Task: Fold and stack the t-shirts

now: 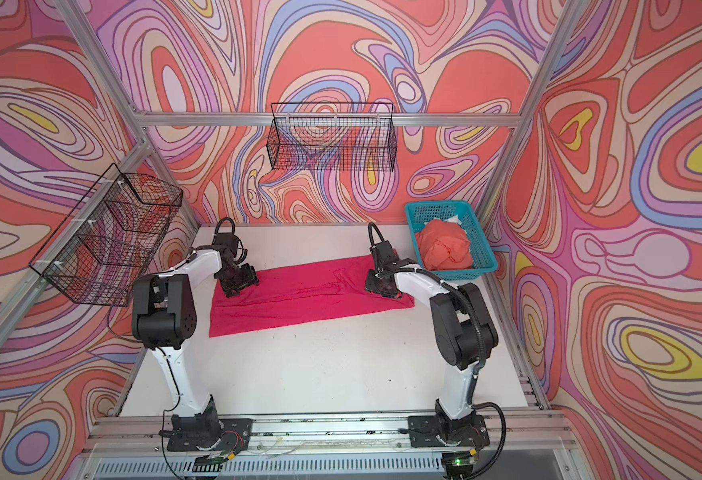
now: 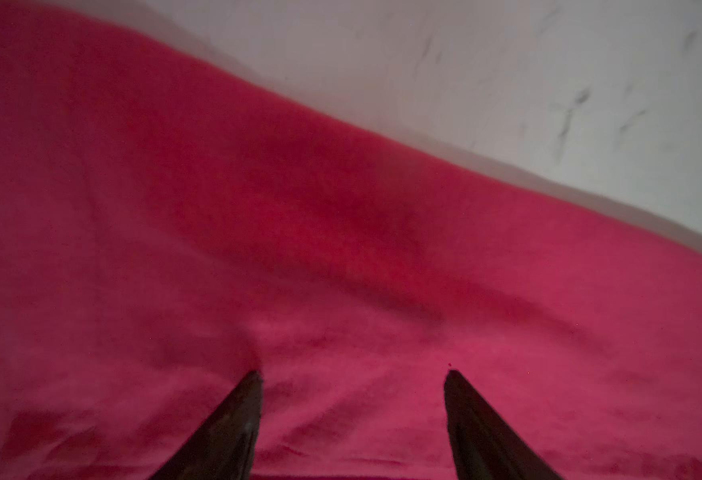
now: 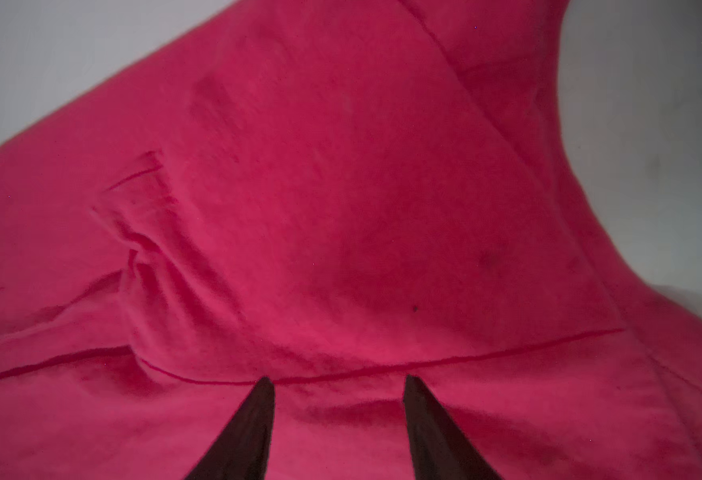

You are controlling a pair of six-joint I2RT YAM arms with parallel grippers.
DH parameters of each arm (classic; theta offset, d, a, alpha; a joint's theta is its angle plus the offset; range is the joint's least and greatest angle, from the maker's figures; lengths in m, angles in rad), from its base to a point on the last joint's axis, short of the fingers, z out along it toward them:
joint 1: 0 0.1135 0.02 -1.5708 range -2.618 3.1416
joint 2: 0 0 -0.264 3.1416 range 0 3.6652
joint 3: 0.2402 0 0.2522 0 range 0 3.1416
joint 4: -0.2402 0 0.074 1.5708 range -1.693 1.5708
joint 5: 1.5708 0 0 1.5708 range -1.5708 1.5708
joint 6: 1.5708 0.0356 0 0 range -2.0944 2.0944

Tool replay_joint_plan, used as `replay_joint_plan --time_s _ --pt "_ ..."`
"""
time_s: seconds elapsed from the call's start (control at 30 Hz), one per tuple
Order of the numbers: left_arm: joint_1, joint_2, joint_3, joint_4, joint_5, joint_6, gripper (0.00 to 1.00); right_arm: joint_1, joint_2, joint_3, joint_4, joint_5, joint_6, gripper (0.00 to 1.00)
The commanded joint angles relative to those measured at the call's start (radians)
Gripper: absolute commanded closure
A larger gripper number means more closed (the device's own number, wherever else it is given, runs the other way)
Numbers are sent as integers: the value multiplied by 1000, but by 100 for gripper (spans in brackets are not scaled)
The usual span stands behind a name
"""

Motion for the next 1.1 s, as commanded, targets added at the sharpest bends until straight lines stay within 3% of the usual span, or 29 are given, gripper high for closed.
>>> replay_joint_plan --time_s 0.0,0.2,0.4,0.77,0.9,1.07 --pt "7 5 -24 -78 -2 0 30 1 52 -12 25 9 11 46" --pt "7 -48 -173 -100 45 -5 31 -1 196 90 17 15 -44 46" --pt "-8 -139 -342 -124 125 -6 32 -1 365 314 -39 28 -143 46" --pt "-215 -202 -534 -121 322 -86 33 -2 683 873 -154 -14 -258 46" --pt "-294 -214 -525 -154 382 -89 32 -1 687 981 -168 20 -271 44" --pt "-316 -310 -437 -269 396 -52 28 -2 540 941 -147 70 -268 40"
